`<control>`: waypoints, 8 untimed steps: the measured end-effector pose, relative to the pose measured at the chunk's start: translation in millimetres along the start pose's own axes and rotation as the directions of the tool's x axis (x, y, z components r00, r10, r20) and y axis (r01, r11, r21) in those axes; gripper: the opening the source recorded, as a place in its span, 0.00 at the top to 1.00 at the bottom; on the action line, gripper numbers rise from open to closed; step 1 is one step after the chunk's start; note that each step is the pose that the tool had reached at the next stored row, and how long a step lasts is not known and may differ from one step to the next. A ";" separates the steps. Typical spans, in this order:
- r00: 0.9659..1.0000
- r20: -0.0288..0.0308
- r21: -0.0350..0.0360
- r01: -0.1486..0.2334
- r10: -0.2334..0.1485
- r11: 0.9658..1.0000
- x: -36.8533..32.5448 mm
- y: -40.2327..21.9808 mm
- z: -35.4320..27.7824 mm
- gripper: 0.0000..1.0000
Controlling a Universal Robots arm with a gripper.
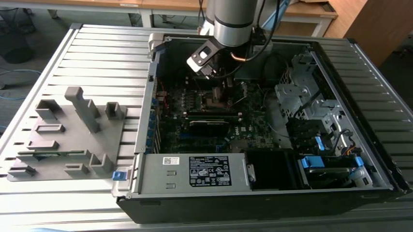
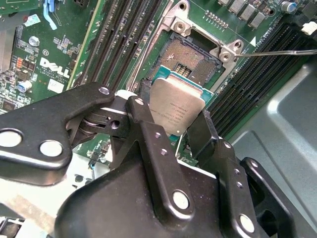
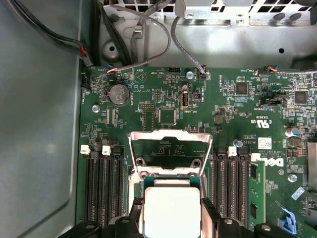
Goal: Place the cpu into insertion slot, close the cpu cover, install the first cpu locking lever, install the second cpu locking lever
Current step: 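Place the cpu into insertion slot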
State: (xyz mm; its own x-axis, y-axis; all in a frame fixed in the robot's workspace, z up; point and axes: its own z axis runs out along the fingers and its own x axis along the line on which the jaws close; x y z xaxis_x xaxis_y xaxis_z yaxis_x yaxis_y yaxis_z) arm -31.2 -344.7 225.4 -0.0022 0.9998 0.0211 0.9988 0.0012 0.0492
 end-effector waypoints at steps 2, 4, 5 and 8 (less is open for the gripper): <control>1.000 0.000 0.000 0.000 0.000 1.000 -0.1 -0.1 0.7 0.46; 1.000 0.001 0.000 0.000 0.000 1.000 -0.1 -0.1 0.8 0.46; 1.000 0.000 0.000 0.000 0.000 1.000 -0.1 -0.1 0.9 0.46; 1.000 0.000 0.000 0.000 0.000 1.000 -0.1 -0.4 1.1 0.46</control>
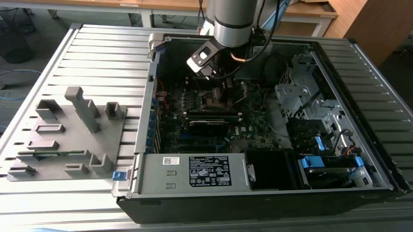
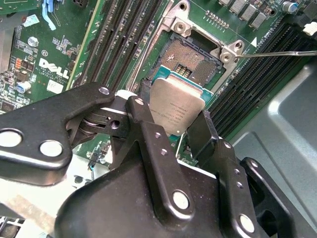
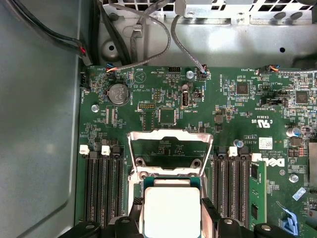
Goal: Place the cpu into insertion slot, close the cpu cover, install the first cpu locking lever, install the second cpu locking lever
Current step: 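Place the cpu into insertion slot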
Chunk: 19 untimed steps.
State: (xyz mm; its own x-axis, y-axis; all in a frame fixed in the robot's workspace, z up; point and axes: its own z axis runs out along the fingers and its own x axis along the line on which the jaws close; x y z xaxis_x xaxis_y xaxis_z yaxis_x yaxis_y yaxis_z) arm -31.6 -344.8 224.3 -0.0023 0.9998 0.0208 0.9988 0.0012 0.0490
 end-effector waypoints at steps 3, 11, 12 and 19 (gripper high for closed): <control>1.000 0.000 0.000 0.000 0.000 1.000 0.0 -2.3 0.5 0.46; 1.000 0.000 0.000 0.000 0.000 1.000 0.0 -3.7 0.8 0.46; 1.000 0.000 0.000 0.000 0.000 1.000 0.0 -3.7 0.8 0.46; 1.000 0.000 0.000 0.000 0.000 1.000 -0.1 -3.8 2.5 0.46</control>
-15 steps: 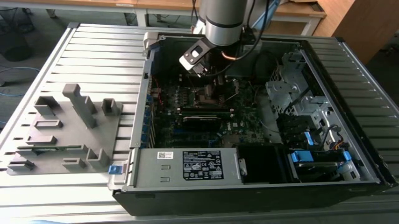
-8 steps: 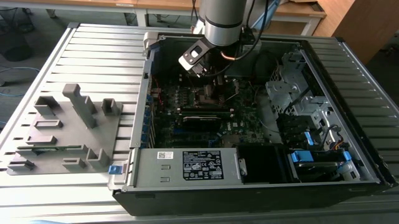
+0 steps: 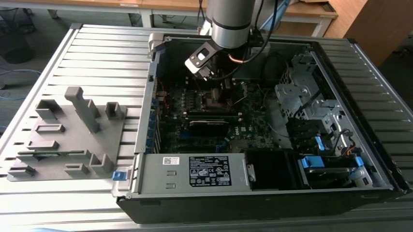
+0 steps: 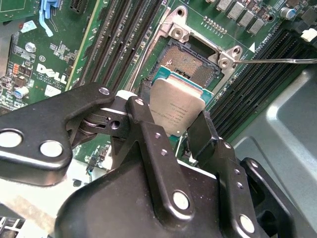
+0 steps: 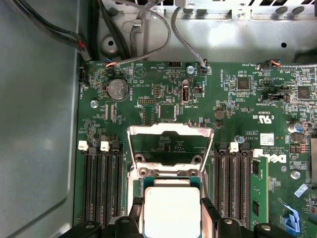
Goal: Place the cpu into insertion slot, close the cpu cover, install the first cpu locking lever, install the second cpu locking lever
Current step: 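Place the cpu into insertion slot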
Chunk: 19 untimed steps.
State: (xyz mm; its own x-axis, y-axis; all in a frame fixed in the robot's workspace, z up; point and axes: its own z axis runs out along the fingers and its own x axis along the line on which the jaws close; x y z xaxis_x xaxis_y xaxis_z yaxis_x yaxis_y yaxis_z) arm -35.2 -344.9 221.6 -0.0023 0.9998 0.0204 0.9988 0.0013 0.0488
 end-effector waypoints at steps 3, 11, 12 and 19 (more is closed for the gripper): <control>1.000 0.000 0.000 0.000 0.000 1.000 0.0 0.0 0.6 0.46; 1.000 0.000 0.000 0.000 0.000 1.000 0.0 -0.6 2.1 0.46; 1.000 0.000 0.000 0.000 0.000 1.000 0.0 -1.1 2.5 0.46; 1.000 0.000 0.000 0.000 0.000 1.000 -0.1 -6.0 5.7 0.46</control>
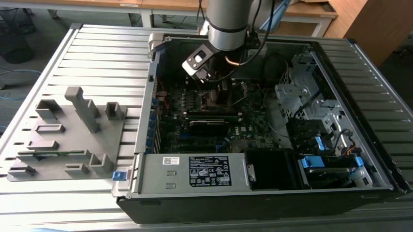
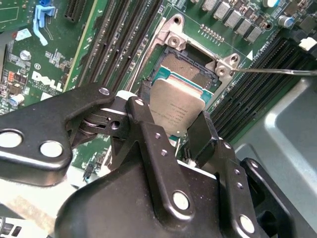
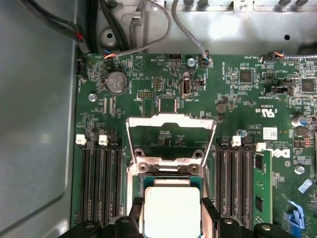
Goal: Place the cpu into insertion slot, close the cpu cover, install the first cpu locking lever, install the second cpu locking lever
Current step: 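Place the cpu into insertion slot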
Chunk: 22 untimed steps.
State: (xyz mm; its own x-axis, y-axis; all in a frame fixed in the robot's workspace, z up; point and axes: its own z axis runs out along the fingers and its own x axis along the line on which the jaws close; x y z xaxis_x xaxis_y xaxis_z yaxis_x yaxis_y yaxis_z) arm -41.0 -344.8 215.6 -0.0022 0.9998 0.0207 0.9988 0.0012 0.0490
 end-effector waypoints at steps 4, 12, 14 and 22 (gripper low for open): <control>1.000 0.000 0.000 0.000 0.000 1.000 -0.1 -0.7 3.6 0.46; 1.000 0.000 0.000 0.000 0.000 1.000 -0.2 -3.2 9.2 0.46; 1.000 0.000 0.000 0.000 0.000 1.000 -0.1 -4.9 10.2 0.46; 1.000 0.000 0.000 0.000 0.000 1.000 0.0 -6.6 15.3 0.46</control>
State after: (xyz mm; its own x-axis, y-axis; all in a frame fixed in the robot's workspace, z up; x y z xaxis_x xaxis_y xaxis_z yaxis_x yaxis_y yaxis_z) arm -46.8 -344.5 200.1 -0.0023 0.9998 0.0206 0.9988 0.0013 0.0489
